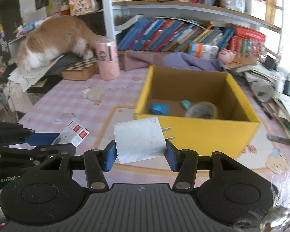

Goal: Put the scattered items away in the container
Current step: 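Carry the small box and white charger with both tools toward the yellow box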

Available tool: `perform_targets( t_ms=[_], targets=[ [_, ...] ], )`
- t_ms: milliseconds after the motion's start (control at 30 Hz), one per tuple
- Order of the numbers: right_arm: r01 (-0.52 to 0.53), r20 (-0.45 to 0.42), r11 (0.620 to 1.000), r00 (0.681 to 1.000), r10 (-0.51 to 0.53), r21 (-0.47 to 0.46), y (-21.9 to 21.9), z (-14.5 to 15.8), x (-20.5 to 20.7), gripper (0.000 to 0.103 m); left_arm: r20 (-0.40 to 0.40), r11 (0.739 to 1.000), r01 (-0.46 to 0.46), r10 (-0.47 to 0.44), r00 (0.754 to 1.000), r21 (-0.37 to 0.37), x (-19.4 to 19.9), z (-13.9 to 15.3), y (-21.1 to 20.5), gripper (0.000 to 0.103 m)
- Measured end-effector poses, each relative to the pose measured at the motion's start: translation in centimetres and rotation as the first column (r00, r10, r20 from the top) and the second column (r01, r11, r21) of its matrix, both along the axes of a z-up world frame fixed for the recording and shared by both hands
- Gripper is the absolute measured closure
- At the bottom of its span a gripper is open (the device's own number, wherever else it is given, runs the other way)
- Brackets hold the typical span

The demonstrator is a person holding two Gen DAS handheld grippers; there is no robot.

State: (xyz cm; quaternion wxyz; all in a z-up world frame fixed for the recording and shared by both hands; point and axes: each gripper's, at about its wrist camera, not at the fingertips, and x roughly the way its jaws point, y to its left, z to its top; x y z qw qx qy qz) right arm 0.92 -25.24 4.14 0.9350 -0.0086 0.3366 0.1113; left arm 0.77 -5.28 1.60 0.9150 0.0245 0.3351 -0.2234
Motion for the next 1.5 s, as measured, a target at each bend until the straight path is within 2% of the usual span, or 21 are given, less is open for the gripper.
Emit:
perform_targets(
  t_ms=[300, 567, 1067, 1500],
  targets=[
    [0.121, -0.01, 0.993, 0.993, -0.121, 0.005, -4.2, -0.4, -2.6, 0.053, -0.004, 0.993, 0.121, -0.121, 0.993, 0.008, -0.4, -0.4, -4.1, 0.075],
    [0.191, -0.026, 0.981, 0.981, -0.191, 0.008, -6.8, -0.8, -4.1, 0.053, -0.015, 0.981, 0.191, -0.191, 0.981, 0.014, -0.7, -0.7, -6.7, 0.075],
    [0.224, -0.059, 0.974, 0.973, -0.223, 0.021, -9.2, -1.7, -5.4, 0.053, -0.038, 0.972, 0.233, -0.232, 0.972, 0.029, -1.3, -1.2, -9.2, 0.075],
    [0.225, -0.068, 0.974, 0.973, -0.222, 0.035, -9.5, -1.8, -4.3, 0.053, -0.053, 0.974, 0.226, -0.224, 0.973, 0.028, -0.1, -1.4, -9.2, 0.075]
  ],
)
